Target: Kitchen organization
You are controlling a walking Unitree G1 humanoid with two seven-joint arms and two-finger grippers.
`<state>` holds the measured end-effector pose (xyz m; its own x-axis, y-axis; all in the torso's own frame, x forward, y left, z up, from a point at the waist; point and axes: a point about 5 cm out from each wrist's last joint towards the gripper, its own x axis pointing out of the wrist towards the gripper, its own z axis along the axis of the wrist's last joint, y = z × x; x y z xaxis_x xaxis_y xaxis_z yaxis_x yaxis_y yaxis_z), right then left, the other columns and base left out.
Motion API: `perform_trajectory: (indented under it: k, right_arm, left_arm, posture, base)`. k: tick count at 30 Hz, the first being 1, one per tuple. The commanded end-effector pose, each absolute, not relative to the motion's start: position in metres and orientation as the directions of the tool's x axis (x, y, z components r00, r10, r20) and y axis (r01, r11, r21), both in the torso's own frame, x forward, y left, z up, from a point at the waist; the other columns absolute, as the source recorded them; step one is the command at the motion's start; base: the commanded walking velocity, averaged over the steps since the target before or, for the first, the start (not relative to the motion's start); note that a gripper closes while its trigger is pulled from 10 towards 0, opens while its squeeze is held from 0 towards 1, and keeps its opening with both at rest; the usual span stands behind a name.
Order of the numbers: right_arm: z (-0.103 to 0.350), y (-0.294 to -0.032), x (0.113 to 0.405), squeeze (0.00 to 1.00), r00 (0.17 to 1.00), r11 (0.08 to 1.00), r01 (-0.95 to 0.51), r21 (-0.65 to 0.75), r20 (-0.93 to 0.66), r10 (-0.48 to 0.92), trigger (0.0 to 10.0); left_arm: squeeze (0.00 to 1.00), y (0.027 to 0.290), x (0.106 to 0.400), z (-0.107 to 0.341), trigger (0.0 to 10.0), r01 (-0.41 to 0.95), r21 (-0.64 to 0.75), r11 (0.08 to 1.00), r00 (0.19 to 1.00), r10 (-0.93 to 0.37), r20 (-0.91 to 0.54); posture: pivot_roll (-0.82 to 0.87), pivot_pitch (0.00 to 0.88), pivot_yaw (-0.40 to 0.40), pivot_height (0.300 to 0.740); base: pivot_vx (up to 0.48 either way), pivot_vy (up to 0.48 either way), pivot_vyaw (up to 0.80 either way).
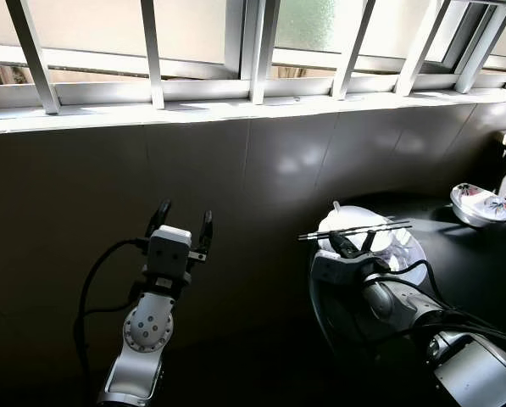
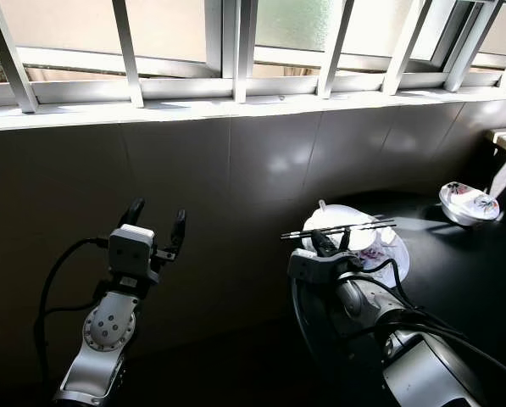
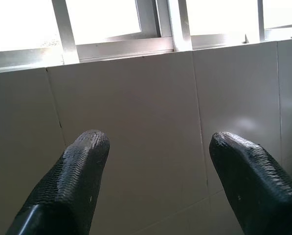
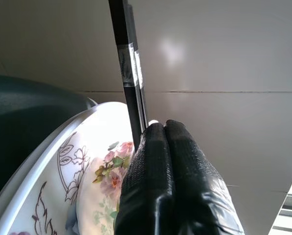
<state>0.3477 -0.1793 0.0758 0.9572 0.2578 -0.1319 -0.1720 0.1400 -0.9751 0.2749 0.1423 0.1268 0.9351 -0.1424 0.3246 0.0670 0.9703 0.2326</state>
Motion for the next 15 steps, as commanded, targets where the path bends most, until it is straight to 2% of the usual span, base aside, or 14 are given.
perform_trajectory:
  k: [1,4,8,14,15]
  right_arm:
    - [0.075,-0.182,0.346,0.0,0.964,0.157,-0.143,-0.977,-0.101,0.247,0.0]
    - [0.081,-0.178,0.346,0.0,0.964,0.2,-0.085,-0.976,-0.03,0.266,0.0]
    - [0.092,-0.172,0.349,0.0,0.954,0.193,0.004,-0.981,0.061,0.295,0.0]
    - [0.111,-0.152,0.353,0.0,0.931,0.301,0.052,-0.952,0.155,0.33,0.0]
    - [0.115,-0.148,0.352,0.0,0.924,0.333,0.067,-0.94,0.184,0.334,0.6]
  left_arm:
    - [0.0,0.137,0.273,0.123,10.0,0.083,0.231,0.969,0.935,-0.156,0.318]
    - [0.0,0.137,0.273,0.123,10.0,0.083,0.232,0.969,0.935,-0.156,0.317]
    - [0.0,0.137,0.273,0.123,10.0,0.085,0.231,0.969,0.935,-0.157,0.317]
    - [0.0,0.137,0.274,0.123,10.0,0.088,0.231,0.969,0.935,-0.16,0.317]
    - [0.0,0.137,0.274,0.123,10.0,0.087,0.231,0.969,0.935,-0.16,0.317]
  posture:
    - [0.06,0.0,-0.091,0.74]
    - [0.05,0.0,-0.09,0.74]
    - [0.05,0.0,-0.09,0.74]
    - [0.05,0.0,-0.091,0.74]
    - [0.05,0.0,-0.091,0.74]
  base:
    - [0.0,0.0,0.0]
    - [0.0,0.0,0.0]
    - [0.0,0.0,0.0]
    - [0.0,0.0,0.0]
    - [0.0,0.0,0.0]
